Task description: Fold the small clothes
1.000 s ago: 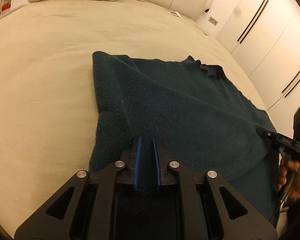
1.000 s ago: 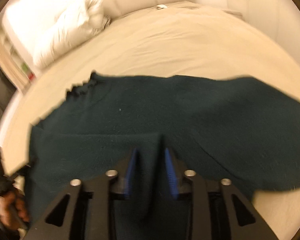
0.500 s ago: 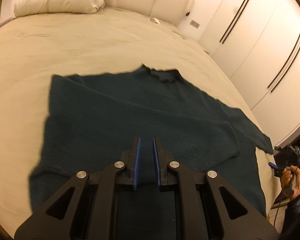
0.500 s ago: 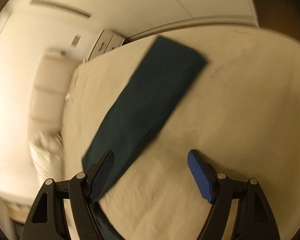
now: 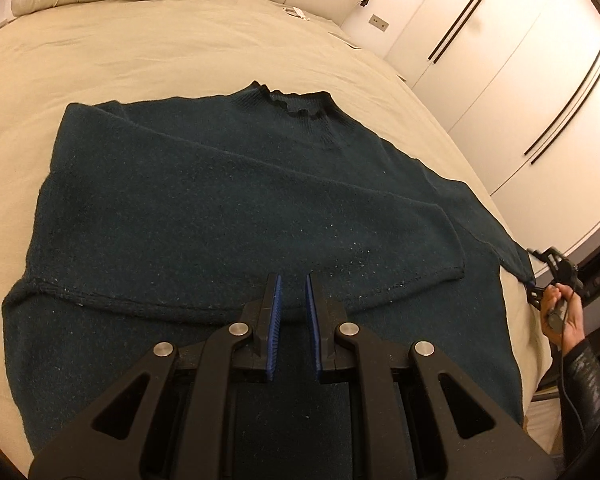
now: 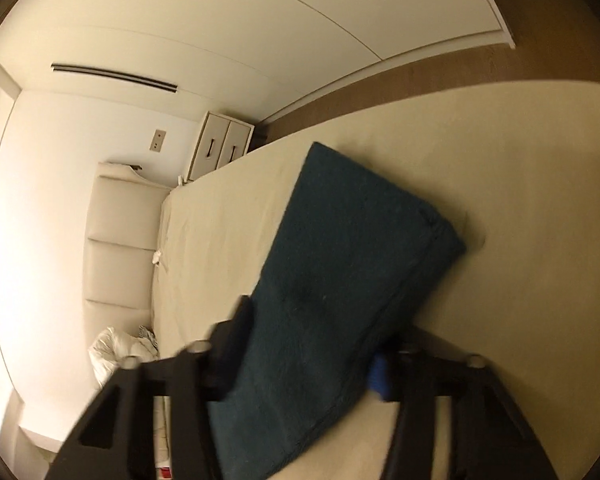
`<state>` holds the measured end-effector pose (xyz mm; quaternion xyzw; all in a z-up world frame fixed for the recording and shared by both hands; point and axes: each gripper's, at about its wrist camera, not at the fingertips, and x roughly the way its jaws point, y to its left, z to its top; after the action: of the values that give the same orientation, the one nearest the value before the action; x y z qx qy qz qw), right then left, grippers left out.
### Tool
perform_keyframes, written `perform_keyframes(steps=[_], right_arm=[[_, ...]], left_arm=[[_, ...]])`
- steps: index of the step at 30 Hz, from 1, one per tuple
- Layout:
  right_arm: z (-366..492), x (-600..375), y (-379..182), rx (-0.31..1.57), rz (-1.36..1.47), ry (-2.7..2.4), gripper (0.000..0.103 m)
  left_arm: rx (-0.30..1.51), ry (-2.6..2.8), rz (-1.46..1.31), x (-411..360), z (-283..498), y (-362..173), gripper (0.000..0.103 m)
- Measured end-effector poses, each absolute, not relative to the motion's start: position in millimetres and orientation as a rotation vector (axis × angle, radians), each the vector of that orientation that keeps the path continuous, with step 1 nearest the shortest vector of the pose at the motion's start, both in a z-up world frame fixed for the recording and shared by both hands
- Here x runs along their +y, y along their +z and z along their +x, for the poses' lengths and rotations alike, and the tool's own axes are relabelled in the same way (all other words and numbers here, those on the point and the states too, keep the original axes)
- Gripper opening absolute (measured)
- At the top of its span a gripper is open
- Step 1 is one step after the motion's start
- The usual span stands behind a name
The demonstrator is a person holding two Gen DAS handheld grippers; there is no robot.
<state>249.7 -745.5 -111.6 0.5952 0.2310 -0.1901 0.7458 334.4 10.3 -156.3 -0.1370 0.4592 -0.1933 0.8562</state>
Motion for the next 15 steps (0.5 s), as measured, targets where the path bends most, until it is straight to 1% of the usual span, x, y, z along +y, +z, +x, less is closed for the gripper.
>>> perform_keyframes(steps=[1, 2, 5, 9, 13, 15], right_arm=[[249.1, -747.9, -112.5, 0.516, 1.296, -0.427, 0.019], [247.0, -750.7, -111.7, 0.516, 1.288, -0.446, 0.012], [247.6, -749.5, -97.7, 0.499, 1.23, -0.465, 0.011], [258.1, -720.8, -44.8, 0.49, 1.023, -0.473, 0.011], [290.5, -644.4, 32.0, 0.487, 0.695, -0.367, 0.011], [308.8, -574.6, 65.5, 0.504, 0.458, -0.29, 0.01]], left_arm=[[0.966, -0.41, -0.299, 12.7, 334.1, -155.9, 0.012], [0.967, -0.413, -0.313, 15.2, 333.9, -155.8, 0.012], [0.958, -0.419, -0.343, 24.0, 333.9, -151.7, 0.012], [0.942, -0.42, -0.408, 42.2, 334.9, -145.1, 0.012], [0.912, -0.407, -0.485, 66.9, 335.2, -138.6, 0.012], [0.906, -0.395, -0.532, 81.5, 336.3, -137.7, 0.012]])
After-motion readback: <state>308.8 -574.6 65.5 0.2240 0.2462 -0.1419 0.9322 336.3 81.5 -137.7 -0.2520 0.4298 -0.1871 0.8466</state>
